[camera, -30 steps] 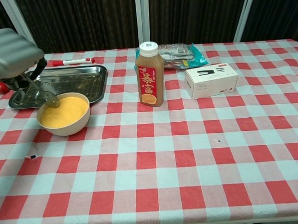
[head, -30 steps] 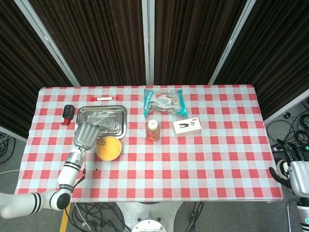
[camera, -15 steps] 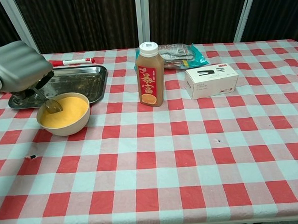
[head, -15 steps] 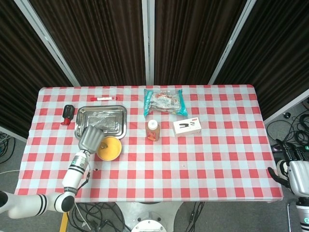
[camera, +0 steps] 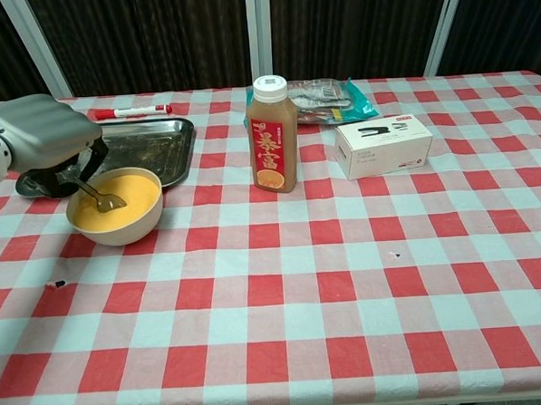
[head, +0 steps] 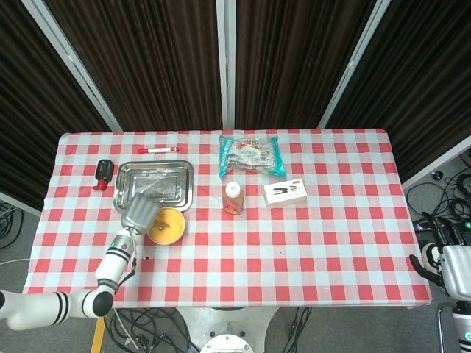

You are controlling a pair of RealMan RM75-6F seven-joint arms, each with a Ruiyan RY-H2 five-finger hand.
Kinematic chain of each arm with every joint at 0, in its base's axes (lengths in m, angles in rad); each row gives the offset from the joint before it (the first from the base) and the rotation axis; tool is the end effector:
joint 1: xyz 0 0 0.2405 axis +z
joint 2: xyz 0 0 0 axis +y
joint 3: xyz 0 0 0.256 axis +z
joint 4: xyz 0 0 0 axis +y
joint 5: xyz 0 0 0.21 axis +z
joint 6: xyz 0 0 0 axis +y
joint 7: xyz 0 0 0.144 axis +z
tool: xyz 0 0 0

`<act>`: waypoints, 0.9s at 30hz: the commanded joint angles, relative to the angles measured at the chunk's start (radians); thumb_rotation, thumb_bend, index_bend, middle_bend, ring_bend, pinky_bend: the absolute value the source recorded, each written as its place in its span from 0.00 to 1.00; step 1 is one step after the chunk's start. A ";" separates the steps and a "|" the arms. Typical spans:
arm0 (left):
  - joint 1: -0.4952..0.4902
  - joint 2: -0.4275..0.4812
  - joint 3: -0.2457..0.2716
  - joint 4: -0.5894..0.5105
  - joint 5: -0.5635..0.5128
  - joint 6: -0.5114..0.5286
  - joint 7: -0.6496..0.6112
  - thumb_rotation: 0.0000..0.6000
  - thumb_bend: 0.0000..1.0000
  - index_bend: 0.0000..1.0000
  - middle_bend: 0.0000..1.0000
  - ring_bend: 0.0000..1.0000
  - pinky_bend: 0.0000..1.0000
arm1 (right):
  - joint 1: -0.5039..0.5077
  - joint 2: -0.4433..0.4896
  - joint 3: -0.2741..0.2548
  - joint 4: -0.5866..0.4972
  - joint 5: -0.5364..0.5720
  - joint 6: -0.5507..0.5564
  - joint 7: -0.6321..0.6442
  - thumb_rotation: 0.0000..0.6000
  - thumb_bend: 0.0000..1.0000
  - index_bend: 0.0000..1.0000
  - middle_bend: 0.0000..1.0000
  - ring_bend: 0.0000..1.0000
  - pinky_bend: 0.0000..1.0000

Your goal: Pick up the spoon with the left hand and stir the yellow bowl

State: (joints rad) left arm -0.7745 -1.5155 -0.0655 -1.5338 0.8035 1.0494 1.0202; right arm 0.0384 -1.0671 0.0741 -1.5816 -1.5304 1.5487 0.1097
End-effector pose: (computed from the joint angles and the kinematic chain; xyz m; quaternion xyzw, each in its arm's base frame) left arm -0.1872 0.3342 -0.0114 -0.8070 -0.2191 -0.1424 0.5295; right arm -0.3184 -0.1716 0.1888 0.5718 -0.3753 0.4173 0.5984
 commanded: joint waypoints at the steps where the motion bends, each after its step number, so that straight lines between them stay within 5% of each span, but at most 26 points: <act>1: -0.002 0.019 -0.011 -0.014 -0.020 -0.007 -0.026 1.00 0.42 0.68 1.00 1.00 1.00 | 0.001 -0.001 0.000 0.000 0.000 -0.002 -0.001 1.00 0.19 0.10 0.28 0.13 0.23; 14: -0.007 0.112 -0.017 -0.105 -0.047 -0.009 -0.106 1.00 0.43 0.68 1.00 1.00 1.00 | -0.003 -0.003 0.000 0.002 -0.001 0.006 -0.005 1.00 0.19 0.10 0.28 0.13 0.23; 27: -0.046 -0.010 0.037 0.031 0.061 0.195 0.125 1.00 0.43 0.69 1.00 1.00 1.00 | -0.006 -0.003 0.001 0.011 0.002 0.009 0.006 1.00 0.19 0.10 0.28 0.13 0.23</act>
State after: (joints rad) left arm -0.8159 -1.5001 -0.0434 -1.5295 0.8388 1.2268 1.1261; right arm 0.0320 -1.0704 0.0752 -1.5709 -1.5280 1.5573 0.1152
